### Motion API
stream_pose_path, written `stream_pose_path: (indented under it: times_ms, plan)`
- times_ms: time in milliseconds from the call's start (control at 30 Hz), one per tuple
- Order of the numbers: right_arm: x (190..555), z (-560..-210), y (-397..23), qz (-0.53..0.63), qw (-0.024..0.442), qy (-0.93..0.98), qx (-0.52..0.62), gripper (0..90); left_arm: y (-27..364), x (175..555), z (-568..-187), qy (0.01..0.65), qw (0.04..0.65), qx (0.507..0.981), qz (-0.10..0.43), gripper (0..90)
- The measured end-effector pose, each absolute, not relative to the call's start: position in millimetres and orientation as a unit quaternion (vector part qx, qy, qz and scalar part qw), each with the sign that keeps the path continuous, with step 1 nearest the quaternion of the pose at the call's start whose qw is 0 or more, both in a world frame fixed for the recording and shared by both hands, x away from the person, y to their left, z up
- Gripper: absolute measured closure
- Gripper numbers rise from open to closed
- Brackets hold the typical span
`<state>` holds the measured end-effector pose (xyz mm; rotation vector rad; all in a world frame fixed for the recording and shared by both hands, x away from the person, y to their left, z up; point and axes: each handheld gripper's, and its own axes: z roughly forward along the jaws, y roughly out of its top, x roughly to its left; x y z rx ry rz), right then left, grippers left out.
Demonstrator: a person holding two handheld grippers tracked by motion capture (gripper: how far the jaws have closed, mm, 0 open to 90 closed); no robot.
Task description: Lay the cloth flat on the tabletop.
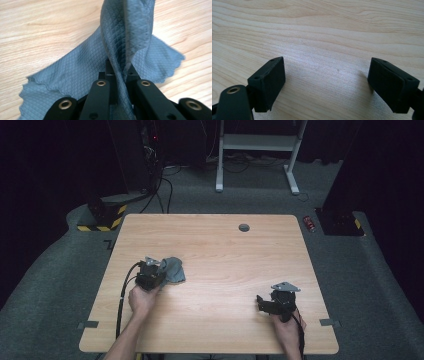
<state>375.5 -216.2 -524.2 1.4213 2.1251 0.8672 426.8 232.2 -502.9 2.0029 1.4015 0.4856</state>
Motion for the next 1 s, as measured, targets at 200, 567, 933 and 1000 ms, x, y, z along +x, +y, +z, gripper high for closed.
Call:
stream_pose_path:
  times_ms: [200,567,933,1000]
  plan:
    - [375,-524,-216,0.314,0.219,0.768,0.514,14.2,227,424,-500,0.522,0.334,0.764,0.177,86.3]
    - [376,-524,-216,0.314,0.219,0.768,0.514,14.2,194,423,-477,0.472,0.365,0.785,0.164,86.4]
    - [376,-524,-216,0.314,0.219,0.768,0.514,14.2,153,431,-465,0.432,0.398,0.798,0.134,86.3]
    - [376,-524,-216,0.314,0.219,0.768,0.514,14.2,147,434,-466,0.43,0.394,0.802,0.127,86.3]
